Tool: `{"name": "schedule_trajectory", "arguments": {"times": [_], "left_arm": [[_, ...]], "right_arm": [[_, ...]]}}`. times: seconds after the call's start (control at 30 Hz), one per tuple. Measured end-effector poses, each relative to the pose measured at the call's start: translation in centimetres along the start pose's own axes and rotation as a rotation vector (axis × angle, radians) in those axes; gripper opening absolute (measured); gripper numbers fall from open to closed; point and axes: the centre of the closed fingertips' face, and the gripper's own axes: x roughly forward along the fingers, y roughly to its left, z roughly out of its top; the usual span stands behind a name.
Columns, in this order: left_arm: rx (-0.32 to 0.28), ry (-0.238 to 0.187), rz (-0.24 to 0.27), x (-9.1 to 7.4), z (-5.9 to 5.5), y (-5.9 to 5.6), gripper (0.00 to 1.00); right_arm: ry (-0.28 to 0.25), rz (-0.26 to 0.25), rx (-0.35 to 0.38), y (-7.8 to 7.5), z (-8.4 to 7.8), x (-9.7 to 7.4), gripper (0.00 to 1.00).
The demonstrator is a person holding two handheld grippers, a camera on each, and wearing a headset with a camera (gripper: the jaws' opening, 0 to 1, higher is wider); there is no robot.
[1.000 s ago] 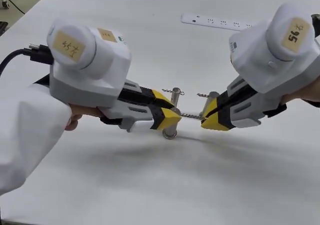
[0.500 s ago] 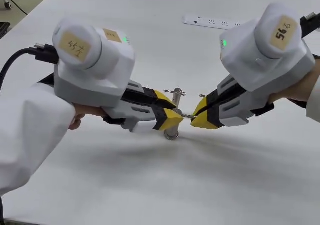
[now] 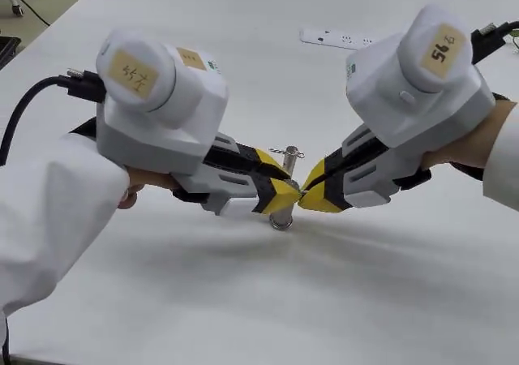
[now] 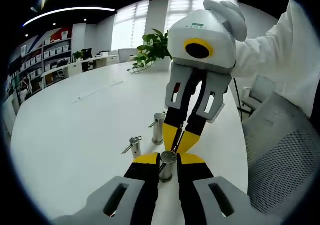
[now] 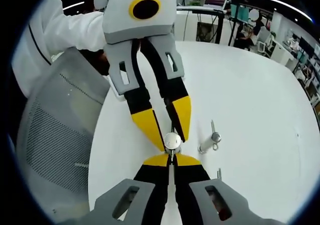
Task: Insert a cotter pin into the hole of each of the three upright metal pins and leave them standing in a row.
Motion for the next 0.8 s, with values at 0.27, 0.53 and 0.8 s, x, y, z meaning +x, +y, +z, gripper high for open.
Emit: {"name": "schedule_trajectory", "arguments": {"times": [0.27, 0.53, 0.8], "left_arm": [[-0.003, 0.002, 0.002, 0.0, 0.0, 0.0, 0.10], [0.002, 0.006, 0.005, 0.0, 0.0, 0.0, 0.10], [0.008, 0.009, 0.008, 0.0, 0.0, -0.1, 0.10]], "right_arm": [[-0.003, -0.026, 0.035, -0.3, -0.6, -0.7, 0.07], [-0.019, -0.028, 0.034, -0.2, -0.6, -1.7, 0.00], [-0.041, -0.022, 0.037, -0.2, 0.1, -1.6, 0.00]]}}
